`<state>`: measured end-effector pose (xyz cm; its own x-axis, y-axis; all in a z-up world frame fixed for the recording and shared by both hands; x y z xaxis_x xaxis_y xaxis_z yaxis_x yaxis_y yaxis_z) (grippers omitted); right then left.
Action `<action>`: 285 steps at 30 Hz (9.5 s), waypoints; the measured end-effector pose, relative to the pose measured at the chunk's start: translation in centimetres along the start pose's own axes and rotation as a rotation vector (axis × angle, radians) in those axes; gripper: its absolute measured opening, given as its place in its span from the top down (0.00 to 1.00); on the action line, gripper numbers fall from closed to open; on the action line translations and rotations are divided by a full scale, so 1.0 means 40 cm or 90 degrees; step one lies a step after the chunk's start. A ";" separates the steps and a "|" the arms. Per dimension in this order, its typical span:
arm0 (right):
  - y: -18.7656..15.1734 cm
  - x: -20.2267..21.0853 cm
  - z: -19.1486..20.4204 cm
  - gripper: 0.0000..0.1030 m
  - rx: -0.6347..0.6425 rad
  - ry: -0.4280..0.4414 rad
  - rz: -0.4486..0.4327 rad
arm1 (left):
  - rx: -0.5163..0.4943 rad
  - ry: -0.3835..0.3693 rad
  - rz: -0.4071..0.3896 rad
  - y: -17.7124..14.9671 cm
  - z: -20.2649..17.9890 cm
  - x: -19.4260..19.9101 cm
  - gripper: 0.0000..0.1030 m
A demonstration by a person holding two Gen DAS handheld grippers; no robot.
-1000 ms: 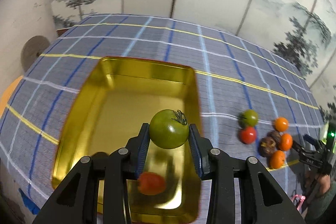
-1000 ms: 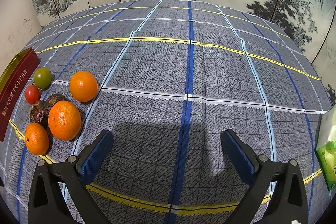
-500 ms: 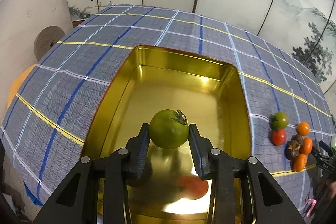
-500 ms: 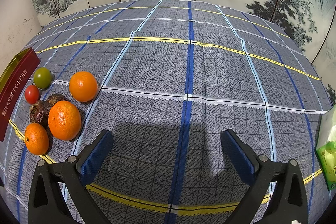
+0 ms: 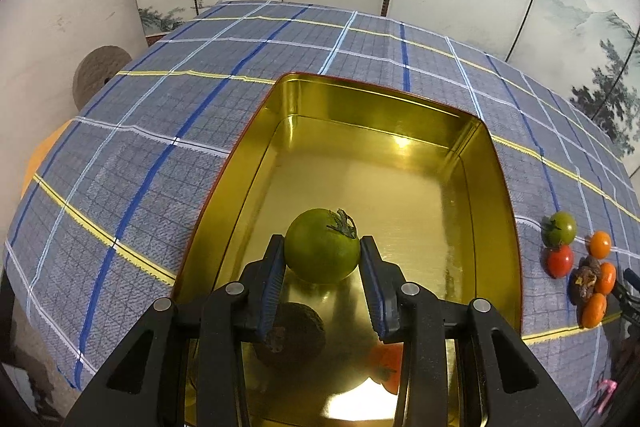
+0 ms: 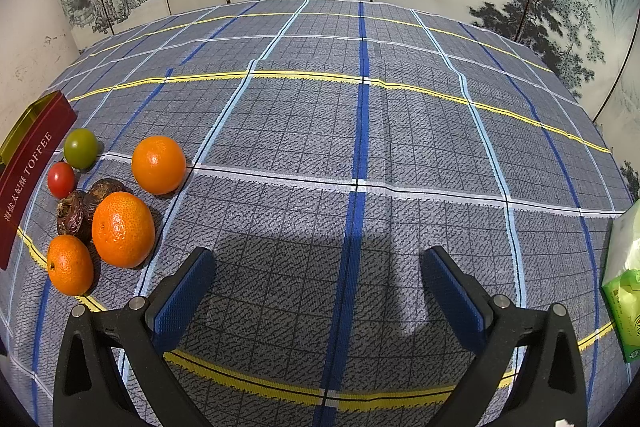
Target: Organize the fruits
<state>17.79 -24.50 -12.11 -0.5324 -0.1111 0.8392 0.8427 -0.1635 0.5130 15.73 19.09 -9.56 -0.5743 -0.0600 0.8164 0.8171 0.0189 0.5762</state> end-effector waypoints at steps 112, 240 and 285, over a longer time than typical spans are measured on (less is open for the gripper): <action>-0.075 0.173 0.634 0.67 0.216 0.226 0.015 | 0.014 0.029 -0.078 -0.102 0.087 0.243 0.17; -0.030 0.050 0.185 0.64 0.089 0.074 -0.028 | -0.211 -0.146 -0.013 -0.031 -0.563 0.090 0.17; 0.045 0.005 -0.027 0.63 0.004 0.016 -0.035 | -0.271 -0.158 0.014 -0.049 -0.696 -0.001 0.61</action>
<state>19.10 -25.87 -11.21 -0.5800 -0.1259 0.8048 0.8123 -0.1632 0.5599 15.54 -8.72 -11.77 -0.5090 0.1764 0.8425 0.7471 -0.3957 0.5342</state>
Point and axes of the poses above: each gripper's, at about its wrist camera, not at the fingertips, and x roughly against the way its jaws point, z to its left, y to its top, the point moved 9 cm from there along -x, roughly the way its jaws point, and after that the axes turned 12 degrees about -x, right-handed, at the moved point
